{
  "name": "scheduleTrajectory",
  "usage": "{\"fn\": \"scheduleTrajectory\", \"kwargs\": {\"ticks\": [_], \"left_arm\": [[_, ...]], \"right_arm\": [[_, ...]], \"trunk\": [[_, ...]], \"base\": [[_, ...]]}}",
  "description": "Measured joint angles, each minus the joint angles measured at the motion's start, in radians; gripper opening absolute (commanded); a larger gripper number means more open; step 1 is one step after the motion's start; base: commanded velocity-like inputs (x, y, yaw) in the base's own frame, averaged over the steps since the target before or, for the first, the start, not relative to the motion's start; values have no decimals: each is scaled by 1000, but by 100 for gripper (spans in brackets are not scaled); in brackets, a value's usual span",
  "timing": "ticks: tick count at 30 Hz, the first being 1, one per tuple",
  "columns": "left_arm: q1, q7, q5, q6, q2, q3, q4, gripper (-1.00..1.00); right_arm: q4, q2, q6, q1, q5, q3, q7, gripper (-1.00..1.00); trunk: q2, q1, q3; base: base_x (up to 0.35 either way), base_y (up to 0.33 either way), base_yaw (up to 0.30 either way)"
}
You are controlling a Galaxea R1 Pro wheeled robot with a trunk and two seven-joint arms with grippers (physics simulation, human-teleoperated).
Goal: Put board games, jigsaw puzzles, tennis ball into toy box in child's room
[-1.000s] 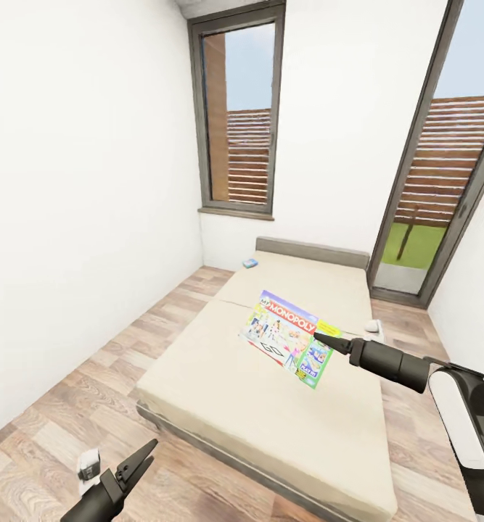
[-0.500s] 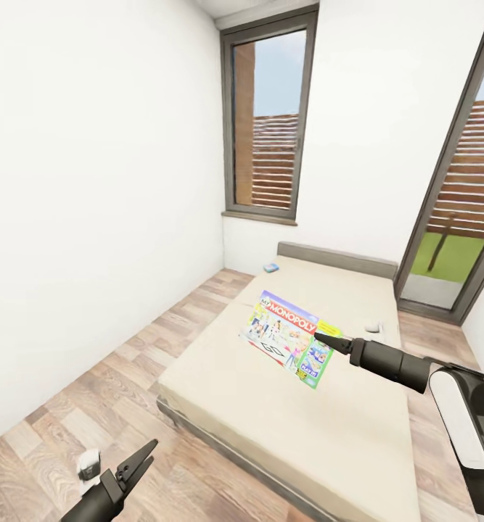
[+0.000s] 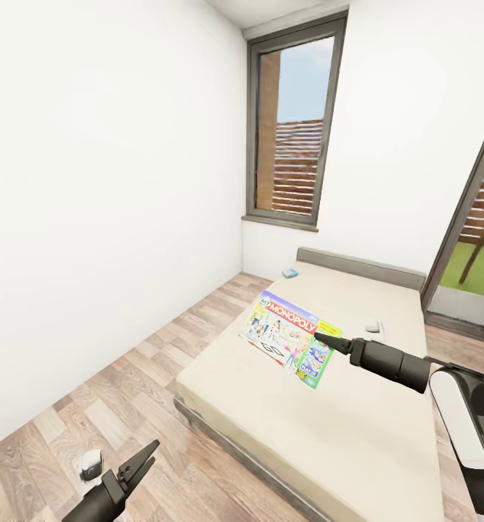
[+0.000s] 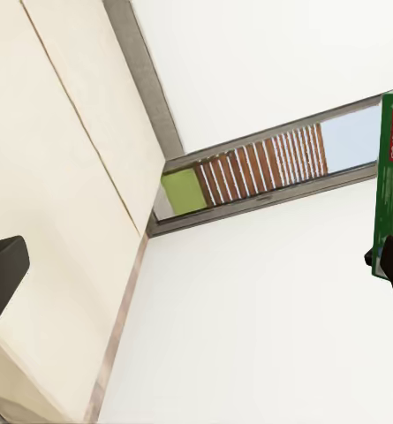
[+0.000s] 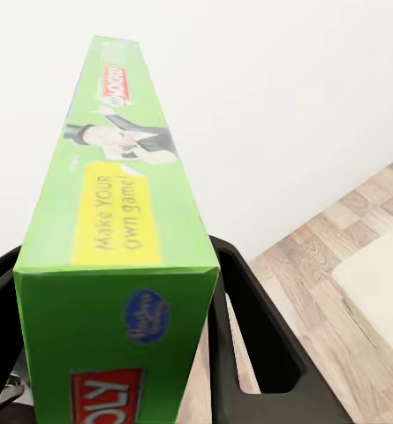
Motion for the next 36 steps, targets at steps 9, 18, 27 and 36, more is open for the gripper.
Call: {"fn": "scheduleTrajectory", "kwargs": {"ticks": [9,18,27,36], "left_arm": [[0,0,-1,0,0,-2,0,100],[0,-1,-1,-1,0,-3,-1,100],[-1,0,-1,-1,0,-3,-2,100],[-1,0,-1,-2,0,-3,-2,100]], "right_arm": [[0,0,0,0,1,0,0,-100],[0,0,0,0,0,0,0,-100],[0,1,1,-1,0,2,0,-100],[0,1,0,-1,2,6,4,-100]], "trunk": [[0,0,12],[0,0,23],[-1,0,33],[-2,0,40]], "base": [[0,0,196],[0,0,196],[0,0,197],[0,0,237]]}}
